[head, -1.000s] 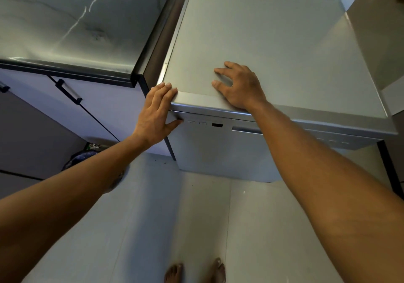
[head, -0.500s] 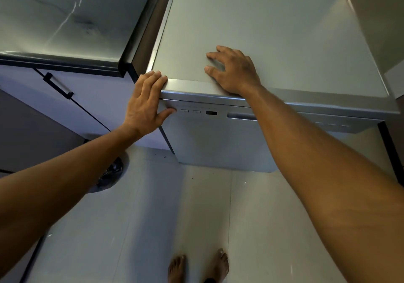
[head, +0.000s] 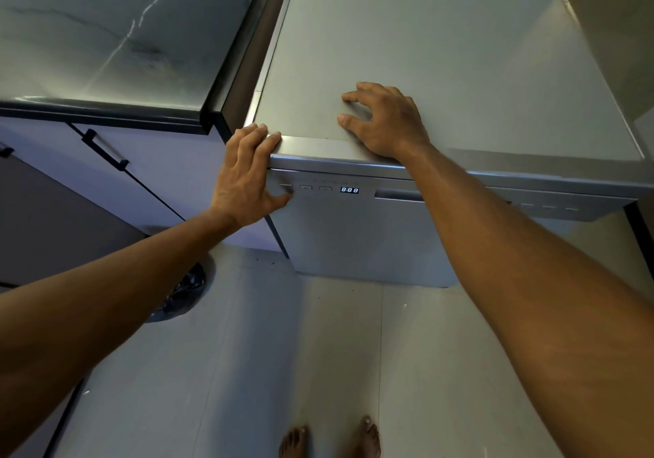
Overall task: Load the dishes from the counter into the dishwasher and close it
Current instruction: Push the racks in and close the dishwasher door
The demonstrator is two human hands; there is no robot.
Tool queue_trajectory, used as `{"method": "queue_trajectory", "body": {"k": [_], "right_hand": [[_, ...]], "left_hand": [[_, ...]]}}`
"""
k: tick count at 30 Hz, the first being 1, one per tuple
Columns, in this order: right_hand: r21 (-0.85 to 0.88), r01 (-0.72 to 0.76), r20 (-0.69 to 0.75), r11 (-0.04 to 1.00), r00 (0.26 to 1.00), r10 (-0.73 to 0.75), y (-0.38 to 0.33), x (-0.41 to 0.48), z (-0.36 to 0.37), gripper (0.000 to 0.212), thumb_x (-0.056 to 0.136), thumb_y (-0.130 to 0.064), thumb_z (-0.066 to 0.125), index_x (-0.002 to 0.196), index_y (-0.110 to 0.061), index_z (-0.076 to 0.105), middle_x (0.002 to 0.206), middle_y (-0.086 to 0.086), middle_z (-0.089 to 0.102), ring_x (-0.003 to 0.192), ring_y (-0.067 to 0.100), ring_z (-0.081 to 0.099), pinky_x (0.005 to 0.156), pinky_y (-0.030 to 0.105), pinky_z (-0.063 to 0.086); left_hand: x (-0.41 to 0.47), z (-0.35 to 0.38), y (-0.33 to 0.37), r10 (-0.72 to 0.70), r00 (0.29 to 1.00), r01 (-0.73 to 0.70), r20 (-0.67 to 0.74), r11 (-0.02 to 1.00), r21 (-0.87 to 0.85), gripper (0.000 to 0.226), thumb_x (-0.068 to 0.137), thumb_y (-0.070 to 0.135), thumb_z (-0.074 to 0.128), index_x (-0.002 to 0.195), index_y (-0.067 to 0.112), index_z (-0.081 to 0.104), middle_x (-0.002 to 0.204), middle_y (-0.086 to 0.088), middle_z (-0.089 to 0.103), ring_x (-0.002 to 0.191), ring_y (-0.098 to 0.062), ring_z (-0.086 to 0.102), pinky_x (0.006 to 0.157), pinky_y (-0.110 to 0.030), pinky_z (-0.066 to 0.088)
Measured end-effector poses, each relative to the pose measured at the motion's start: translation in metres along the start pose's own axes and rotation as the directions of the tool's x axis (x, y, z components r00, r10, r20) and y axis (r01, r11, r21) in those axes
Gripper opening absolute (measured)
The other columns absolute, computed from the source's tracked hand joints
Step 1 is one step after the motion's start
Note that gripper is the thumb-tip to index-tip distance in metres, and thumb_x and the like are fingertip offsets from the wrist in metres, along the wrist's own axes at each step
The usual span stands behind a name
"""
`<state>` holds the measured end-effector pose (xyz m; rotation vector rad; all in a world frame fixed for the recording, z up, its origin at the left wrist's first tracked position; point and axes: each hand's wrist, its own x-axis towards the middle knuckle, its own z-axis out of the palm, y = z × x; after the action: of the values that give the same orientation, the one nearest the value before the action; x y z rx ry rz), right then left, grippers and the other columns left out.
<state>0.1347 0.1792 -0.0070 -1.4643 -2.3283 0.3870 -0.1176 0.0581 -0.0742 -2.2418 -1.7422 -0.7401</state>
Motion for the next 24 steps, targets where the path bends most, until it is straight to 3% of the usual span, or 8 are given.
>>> {"method": "queue_trajectory", "body": {"k": [24], "right_hand": [[0.029, -0.012, -0.048, 1.0, 0.999, 0.013, -0.0051, -0.0093, -0.0053, 0.044, 0.094, -0.051, 0.057, 0.132, -0.029, 0.062, 0.145, -0.006, 0.054, 0.132, 0.022, 0.047, 0.108, 0.038, 0.033]], "left_hand": [[0.0008, -0.0017, 0.0019, -0.008, 1.0, 0.007, 0.012, 1.0, 0.007, 0.104, 0.06, 0.04, 0.091, 0.141, 0.013, 0.031, 0.143, -0.011, 0.029, 0.134, -0.038, 0.029, 0.114, -0.053, 0.032]]}}
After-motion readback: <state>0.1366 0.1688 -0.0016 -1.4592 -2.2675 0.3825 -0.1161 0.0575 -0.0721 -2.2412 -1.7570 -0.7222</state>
